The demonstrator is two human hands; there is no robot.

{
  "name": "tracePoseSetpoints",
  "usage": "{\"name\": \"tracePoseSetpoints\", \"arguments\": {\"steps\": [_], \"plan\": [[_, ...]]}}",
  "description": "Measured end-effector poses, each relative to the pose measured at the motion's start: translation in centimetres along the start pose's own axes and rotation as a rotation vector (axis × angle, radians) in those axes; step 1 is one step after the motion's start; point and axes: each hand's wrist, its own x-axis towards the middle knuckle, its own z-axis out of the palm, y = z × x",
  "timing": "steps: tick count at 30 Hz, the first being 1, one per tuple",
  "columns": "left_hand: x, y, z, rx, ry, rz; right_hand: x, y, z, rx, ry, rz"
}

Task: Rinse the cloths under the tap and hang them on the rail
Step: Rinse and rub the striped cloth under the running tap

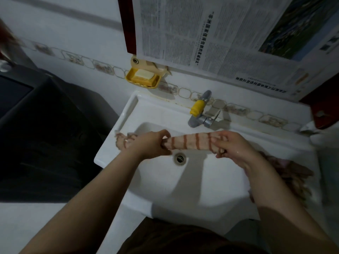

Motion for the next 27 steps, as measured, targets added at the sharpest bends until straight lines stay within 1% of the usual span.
{"name": "tracePoseSetpoints", "arguments": {"steps": [1,2,3,4,7,9,10,12,13,14,15,17,18,20,21,22,23,24,26,27], "plan": [[0.0,-0.5,0.2,0.086,-0.020,-0.016,-0.3,-0.7,0.3,-0.018,0.005,-0.011],[0.0,-1.1,0.6,0.106,-0.038,-0.034,-0.7,-1.6,0.7,-0.056,0.005,-0.021],[-0.1,-1.6,1.0,0.071,-0.061,-0.057,-1.0,-2.4,1.1,-0.102,0.017,-0.038],[-0.2,-2.3,1.6,-0.024,-0.090,-0.091,-1.2,-3.3,1.4,-0.149,0.046,-0.064],[-0.9,-3.5,3.6,-0.440,-0.139,-0.229,-1.6,-6.0,2.1,-0.283,0.147,-0.144],[-1.1,-4.1,4.7,-0.661,-0.176,-0.276,-1.3,-6.8,2.4,-0.439,0.208,-0.175],[-1.1,-4.4,5.3,-0.729,-0.207,-0.284,-1.1,-7.0,2.6,-0.543,0.256,-0.195],[-1.5,-4.7,6.0,-0.754,-0.236,-0.304,-0.5,-7.2,3.5,-0.678,0.339,-0.231],[-1.7,-4.9,6.4,-0.779,-0.220,-0.319,-0.1,-7.0,3.9,-0.692,0.355,-0.239],[-1.9,-4.9,6.7,-0.857,-0.203,-0.327,0.4,-6.8,4.4,-0.683,0.367,-0.238],[-2.2,-4.8,7.0,-0.986,-0.208,-0.333,0.8,-6.6,4.8,-0.648,0.379,-0.231],[-2.7,-3.7,7.4,-1.333,-0.251,-0.367,1.5,-6.0,5.4,-0.496,0.394,-0.227],[-2.9,-2.8,7.4,-1.539,-0.268,-0.395,1.6,-5.6,5.8,-0.405,0.377,-0.219],[-2.6,-0.9,7.4,-1.943,-0.261,-0.433,0.9,-4.9,6.8,-0.240,0.285,-0.206],[-2.4,0.1,7.3,-2.115,-0.257,-0.438,0.3,-4.5,7.5,-0.172,0.218,-0.216],[-2.1,0.8,7.3,-2.234,-0.253,-0.439,-0.4,-4.2,8.3,-0.122,0.142,-0.233],[-1.9,1.5,7.1,-2.309,-0.249,-0.420,-1.2,-3.9,9.0,-0.103,0.065,-0.245],[-1.7,1.8,6.9,-2.336,-0.243,-0.379,-1.9,-3.6,9.5,-0.115,-0.012,-0.252],[-1.4,1.9,6.4,-2.320,-0.201,-0.315,-3.2,-3.1,9.7,-0.173,-0.184,-0.249],[-1.1,1.7,5.8,-2.334,-0.171,-0.310,-3.7,-2.8,9.4,-0.212,-0.272,-0.247]]}}
